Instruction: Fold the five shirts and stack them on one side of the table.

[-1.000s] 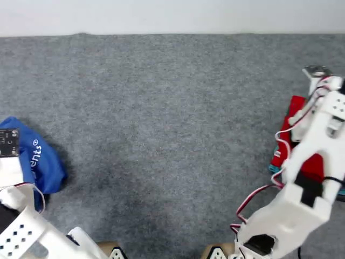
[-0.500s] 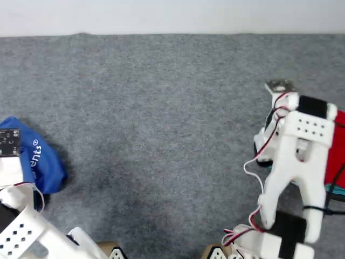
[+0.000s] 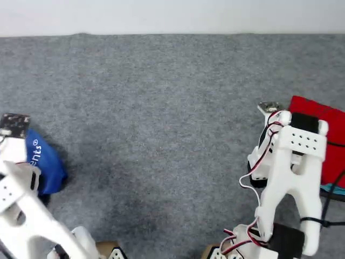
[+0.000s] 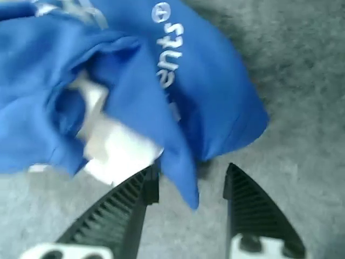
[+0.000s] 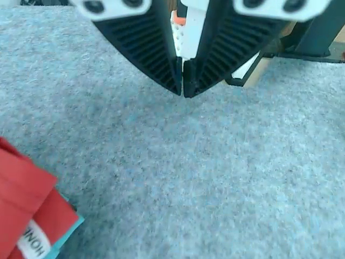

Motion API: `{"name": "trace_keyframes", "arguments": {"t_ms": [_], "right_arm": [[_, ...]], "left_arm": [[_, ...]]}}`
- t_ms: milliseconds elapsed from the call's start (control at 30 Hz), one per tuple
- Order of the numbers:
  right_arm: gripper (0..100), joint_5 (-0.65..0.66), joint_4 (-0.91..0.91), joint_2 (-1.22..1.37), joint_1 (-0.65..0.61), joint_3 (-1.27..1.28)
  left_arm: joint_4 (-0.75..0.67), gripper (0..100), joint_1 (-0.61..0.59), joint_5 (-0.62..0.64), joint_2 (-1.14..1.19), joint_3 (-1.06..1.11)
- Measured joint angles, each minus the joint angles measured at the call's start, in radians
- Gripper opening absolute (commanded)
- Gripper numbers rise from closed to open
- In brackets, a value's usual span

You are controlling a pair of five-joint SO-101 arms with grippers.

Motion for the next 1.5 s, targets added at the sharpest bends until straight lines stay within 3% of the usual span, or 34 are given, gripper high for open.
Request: {"name": "trace_keyframes", "arguments": {"t_ms": [267,600,933,1033,1133,1267,1500], "right_arm": [[1.5,0.0,0.0,-0.002,0.051,0.008],[1.5,0.0,0.0,-0.002,0.12,0.008],[1.5,0.0,0.0,-0.002,0.121,0.008],[1.5,0.0,0.0,-0.002,0.121,0.008],[1.5,0.0,0.0,-0.002,0.121,0.008],[1.5,0.0,0.0,-0.002,0.121,0.008],[1.5,0.0,0.0,-0.002,0.121,0.008]], "left_arm": [[-0.187,21,0.029,-0.002,0.265,-0.006],[-0.345,20,0.002,-0.005,0.302,-0.002],[-0.468,1,0.002,-0.005,0.302,0.094],[-0.473,1,0.003,-0.005,0.302,0.094],[-0.462,1,0.003,-0.005,0.302,0.083],[-0.315,1,0.003,0.0,0.302,-0.034],[-0.048,1,0.006,0.173,0.302,-0.356]]}}
